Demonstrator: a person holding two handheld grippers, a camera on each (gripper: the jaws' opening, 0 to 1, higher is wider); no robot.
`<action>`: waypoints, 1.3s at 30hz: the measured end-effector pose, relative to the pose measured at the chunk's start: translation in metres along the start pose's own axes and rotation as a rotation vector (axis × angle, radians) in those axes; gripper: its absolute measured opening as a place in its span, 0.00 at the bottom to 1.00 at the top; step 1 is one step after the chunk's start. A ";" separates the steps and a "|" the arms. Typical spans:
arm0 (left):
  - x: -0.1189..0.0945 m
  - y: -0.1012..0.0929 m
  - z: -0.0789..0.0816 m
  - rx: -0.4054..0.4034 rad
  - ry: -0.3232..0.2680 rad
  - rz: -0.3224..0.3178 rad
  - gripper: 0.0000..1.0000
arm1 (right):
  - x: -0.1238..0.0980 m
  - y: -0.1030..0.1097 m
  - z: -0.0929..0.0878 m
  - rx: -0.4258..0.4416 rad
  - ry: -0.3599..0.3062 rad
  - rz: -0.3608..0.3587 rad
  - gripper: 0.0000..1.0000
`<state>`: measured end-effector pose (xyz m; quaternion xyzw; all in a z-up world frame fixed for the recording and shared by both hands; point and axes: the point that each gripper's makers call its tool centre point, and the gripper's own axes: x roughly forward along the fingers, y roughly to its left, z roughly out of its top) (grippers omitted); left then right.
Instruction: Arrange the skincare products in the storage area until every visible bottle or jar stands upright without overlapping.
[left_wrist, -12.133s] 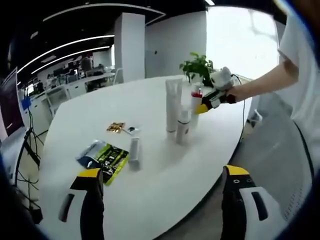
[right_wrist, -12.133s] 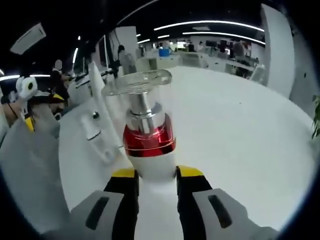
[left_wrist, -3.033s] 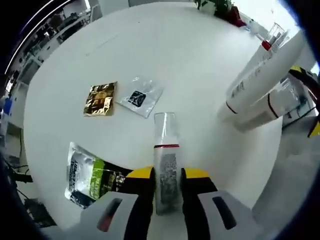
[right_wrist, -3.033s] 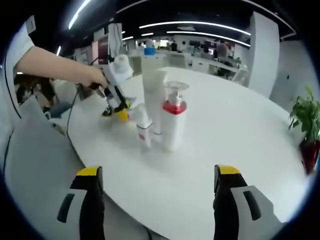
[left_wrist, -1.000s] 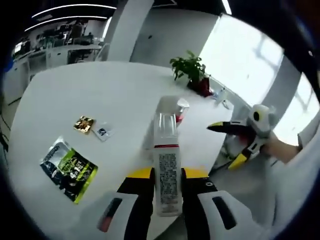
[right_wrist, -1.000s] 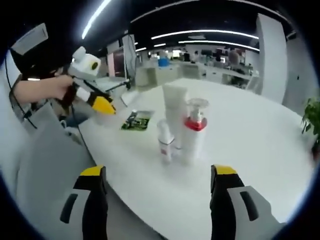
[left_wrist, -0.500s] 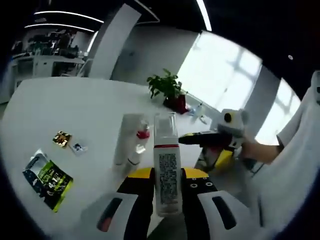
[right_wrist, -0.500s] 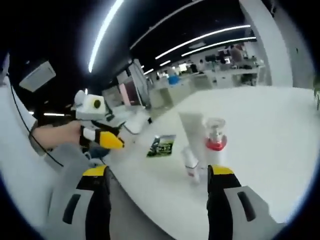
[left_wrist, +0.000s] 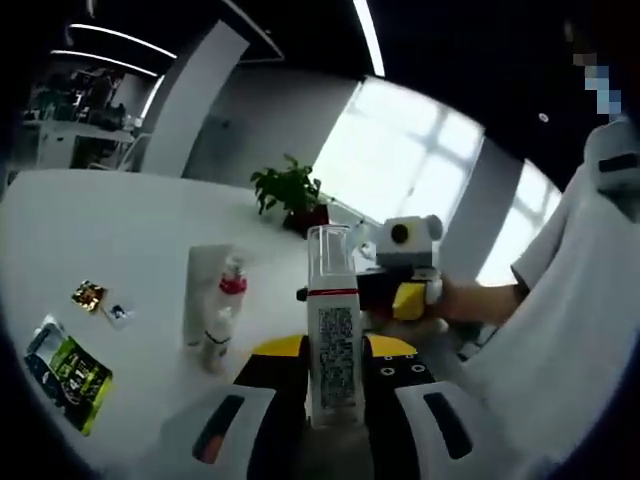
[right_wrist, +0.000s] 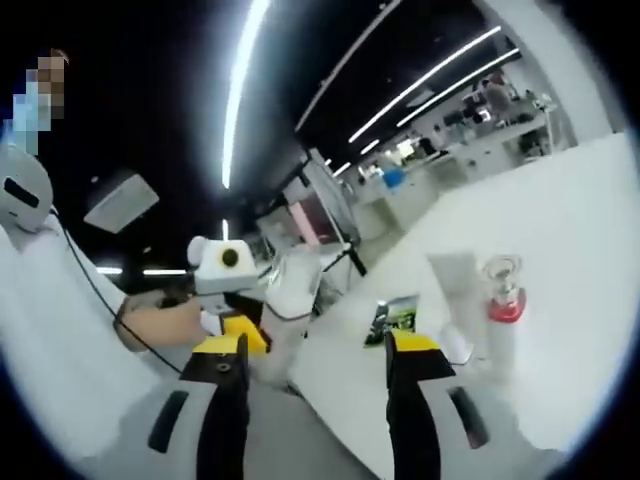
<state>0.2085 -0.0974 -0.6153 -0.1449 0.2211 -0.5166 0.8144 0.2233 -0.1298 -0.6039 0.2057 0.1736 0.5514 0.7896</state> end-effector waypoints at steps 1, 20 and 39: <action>0.000 -0.002 0.000 -0.004 -0.005 -0.008 0.23 | 0.000 0.000 0.001 0.002 -0.004 0.002 0.49; 0.015 -0.028 -0.015 0.066 0.035 -0.129 0.23 | 0.004 0.035 -0.006 -0.087 -0.012 0.078 0.22; 0.045 0.028 -0.072 0.415 0.311 -0.009 0.23 | 0.017 -0.010 -0.054 -0.412 0.290 -0.194 0.22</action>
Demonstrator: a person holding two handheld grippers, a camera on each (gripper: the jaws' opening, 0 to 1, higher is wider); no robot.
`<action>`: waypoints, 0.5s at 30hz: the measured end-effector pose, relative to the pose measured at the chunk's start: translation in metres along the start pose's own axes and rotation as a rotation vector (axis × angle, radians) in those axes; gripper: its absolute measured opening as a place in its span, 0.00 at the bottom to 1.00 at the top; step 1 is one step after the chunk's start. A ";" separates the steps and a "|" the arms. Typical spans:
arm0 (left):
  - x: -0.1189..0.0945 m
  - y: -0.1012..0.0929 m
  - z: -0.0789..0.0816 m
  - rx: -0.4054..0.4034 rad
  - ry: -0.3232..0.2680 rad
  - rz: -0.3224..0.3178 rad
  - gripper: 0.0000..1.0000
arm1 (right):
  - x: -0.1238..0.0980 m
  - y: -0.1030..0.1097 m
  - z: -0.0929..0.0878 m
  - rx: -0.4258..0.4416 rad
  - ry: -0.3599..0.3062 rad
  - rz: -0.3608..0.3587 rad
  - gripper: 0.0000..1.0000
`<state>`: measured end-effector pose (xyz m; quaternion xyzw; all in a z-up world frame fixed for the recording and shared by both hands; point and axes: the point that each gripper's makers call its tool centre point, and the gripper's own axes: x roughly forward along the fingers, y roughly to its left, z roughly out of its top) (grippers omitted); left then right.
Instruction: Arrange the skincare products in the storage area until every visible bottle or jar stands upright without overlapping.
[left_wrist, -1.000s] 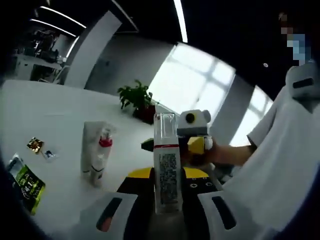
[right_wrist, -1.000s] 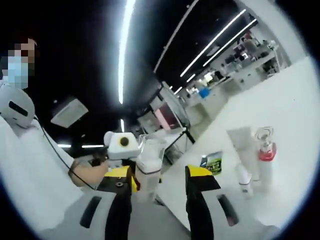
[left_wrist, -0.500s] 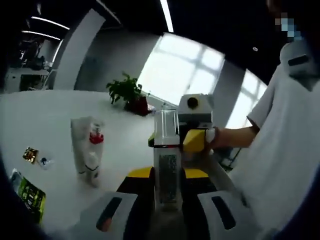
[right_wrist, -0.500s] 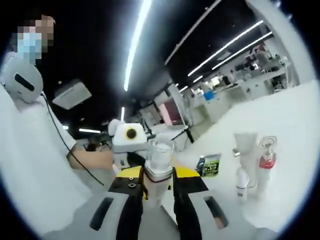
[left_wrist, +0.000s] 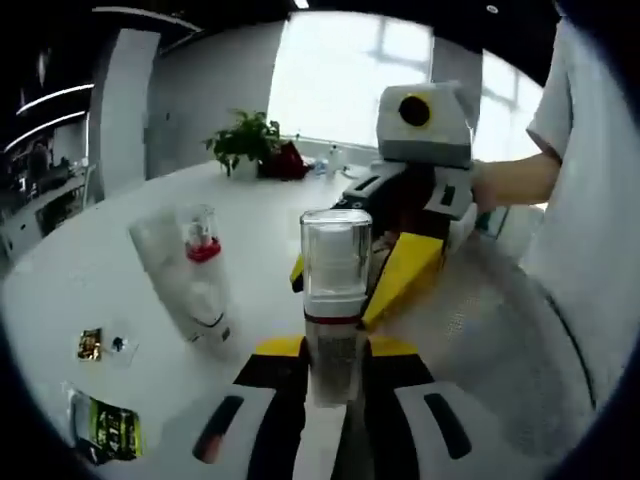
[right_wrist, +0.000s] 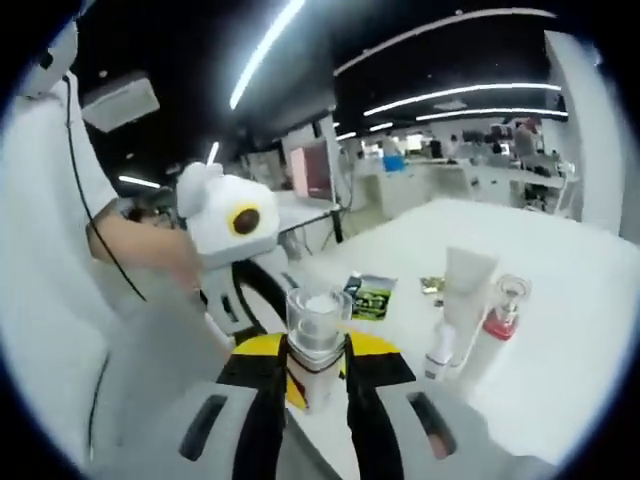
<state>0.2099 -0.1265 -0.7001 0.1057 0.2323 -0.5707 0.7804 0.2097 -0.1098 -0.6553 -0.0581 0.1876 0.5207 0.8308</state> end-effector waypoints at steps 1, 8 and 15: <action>0.004 0.003 -0.003 0.012 0.000 0.001 0.23 | 0.004 -0.006 -0.006 -0.016 0.017 -0.029 0.22; 0.026 0.016 -0.026 0.118 0.055 0.012 0.23 | 0.017 -0.016 -0.034 -0.128 0.160 -0.142 0.21; 0.043 0.025 -0.045 0.135 0.103 0.005 0.22 | 0.031 -0.029 -0.059 -0.109 0.232 -0.193 0.22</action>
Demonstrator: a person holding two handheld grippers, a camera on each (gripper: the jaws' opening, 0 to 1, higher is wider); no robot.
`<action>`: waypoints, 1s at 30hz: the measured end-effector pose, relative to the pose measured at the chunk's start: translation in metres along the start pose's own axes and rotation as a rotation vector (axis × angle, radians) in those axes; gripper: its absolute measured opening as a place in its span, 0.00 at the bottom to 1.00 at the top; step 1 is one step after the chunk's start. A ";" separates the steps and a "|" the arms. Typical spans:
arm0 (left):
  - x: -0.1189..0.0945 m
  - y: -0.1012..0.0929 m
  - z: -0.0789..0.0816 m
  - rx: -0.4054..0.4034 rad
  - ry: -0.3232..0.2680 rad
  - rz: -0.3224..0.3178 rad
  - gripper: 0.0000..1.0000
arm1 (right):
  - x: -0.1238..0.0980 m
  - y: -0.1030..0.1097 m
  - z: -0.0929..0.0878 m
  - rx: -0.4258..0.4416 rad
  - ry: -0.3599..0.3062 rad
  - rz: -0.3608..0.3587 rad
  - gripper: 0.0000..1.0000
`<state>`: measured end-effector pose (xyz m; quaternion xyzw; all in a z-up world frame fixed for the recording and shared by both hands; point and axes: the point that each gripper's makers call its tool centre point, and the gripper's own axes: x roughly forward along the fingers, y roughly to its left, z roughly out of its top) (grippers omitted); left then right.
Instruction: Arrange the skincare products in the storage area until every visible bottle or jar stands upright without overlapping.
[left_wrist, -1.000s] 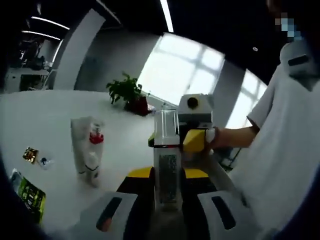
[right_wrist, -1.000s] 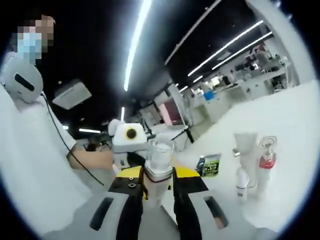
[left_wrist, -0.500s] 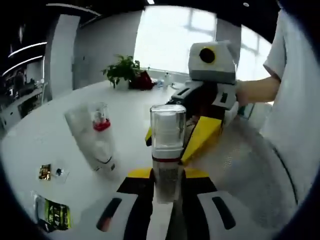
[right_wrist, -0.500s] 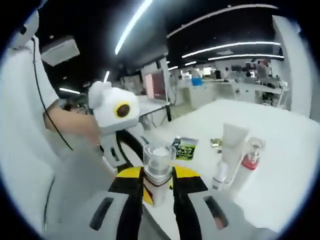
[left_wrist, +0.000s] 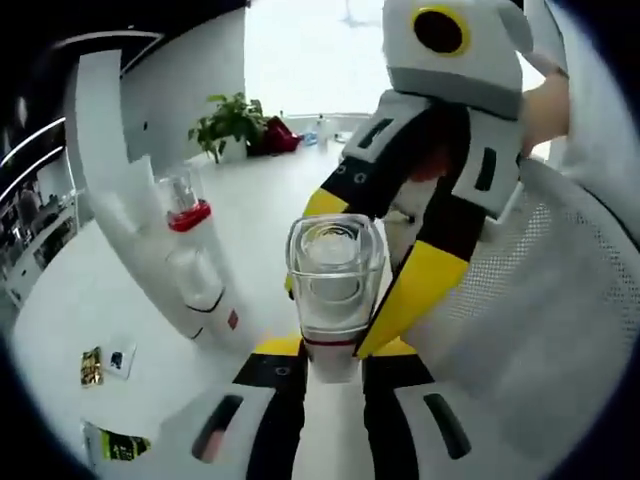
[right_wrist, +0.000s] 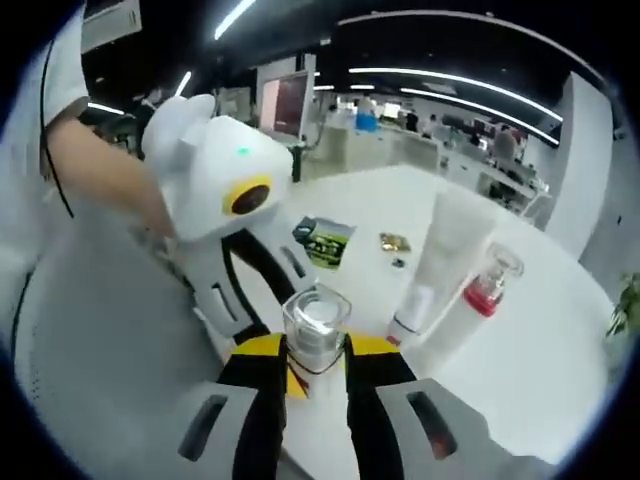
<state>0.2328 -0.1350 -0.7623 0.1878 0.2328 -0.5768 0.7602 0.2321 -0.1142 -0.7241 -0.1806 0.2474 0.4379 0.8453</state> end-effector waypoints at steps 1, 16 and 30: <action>0.003 0.000 -0.003 0.010 0.014 -0.002 0.22 | 0.002 -0.001 -0.003 0.005 0.006 -0.002 0.22; 0.023 0.005 -0.019 0.054 0.040 -0.032 0.22 | 0.014 -0.009 -0.023 0.030 0.084 -0.024 0.22; 0.027 0.012 -0.018 -0.007 0.024 -0.023 0.32 | 0.014 -0.021 -0.026 0.048 0.093 -0.073 0.22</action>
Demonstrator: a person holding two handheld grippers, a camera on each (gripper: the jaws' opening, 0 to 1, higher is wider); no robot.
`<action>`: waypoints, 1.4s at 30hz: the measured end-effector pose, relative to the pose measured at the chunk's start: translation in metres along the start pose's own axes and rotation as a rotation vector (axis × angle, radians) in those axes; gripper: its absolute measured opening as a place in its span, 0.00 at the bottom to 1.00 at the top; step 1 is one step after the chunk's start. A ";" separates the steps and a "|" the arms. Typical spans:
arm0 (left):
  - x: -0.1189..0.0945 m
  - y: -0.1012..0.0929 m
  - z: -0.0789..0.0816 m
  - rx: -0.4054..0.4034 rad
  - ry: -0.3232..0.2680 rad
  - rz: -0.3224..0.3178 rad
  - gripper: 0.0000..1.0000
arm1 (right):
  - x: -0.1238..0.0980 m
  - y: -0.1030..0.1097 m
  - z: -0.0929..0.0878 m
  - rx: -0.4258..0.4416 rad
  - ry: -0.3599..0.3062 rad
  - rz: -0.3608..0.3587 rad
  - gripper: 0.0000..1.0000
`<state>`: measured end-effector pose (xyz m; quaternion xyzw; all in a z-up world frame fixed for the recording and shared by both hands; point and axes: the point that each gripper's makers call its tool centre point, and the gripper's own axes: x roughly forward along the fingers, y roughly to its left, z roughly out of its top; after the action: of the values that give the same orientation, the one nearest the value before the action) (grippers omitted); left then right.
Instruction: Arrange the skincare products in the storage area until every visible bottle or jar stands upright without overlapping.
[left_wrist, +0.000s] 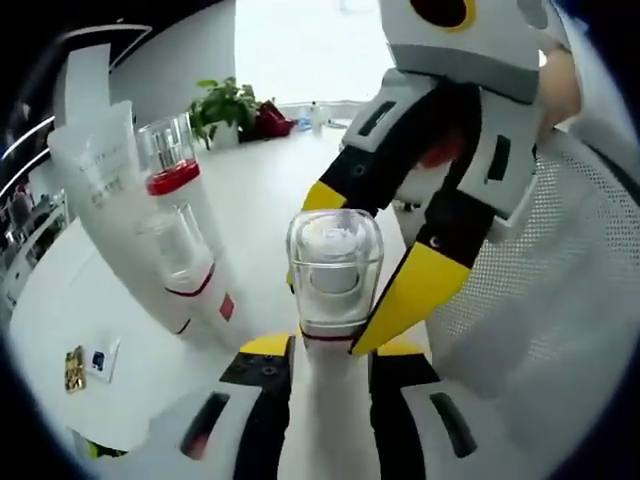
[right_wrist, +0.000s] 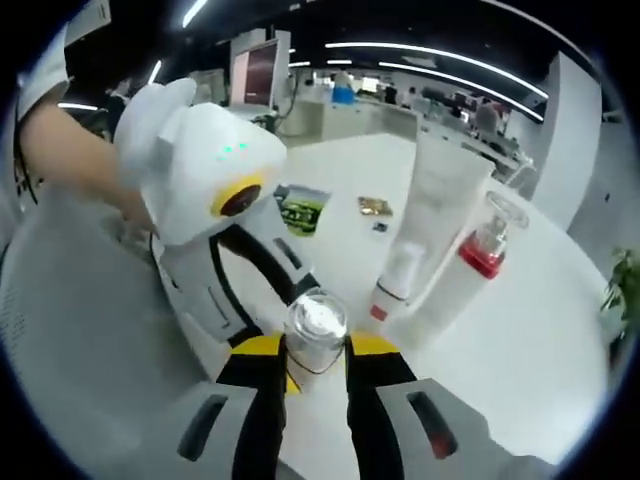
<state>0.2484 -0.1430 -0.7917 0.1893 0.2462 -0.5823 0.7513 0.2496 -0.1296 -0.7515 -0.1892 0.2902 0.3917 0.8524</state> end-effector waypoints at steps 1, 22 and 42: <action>-0.002 0.001 0.000 -0.015 -0.005 0.008 0.33 | 0.000 -0.002 0.000 0.001 0.000 -0.004 0.22; -0.054 0.029 -0.029 -0.226 -0.035 0.179 0.46 | 0.009 -0.054 0.000 0.001 -0.007 -0.057 0.22; -0.122 0.022 -0.022 -0.441 -0.131 0.361 0.62 | 0.023 -0.082 0.005 0.007 -0.009 -0.090 0.22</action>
<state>0.2422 -0.0294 -0.7378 0.0239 0.2801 -0.3824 0.8802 0.3274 -0.1650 -0.7545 -0.1972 0.2788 0.3525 0.8713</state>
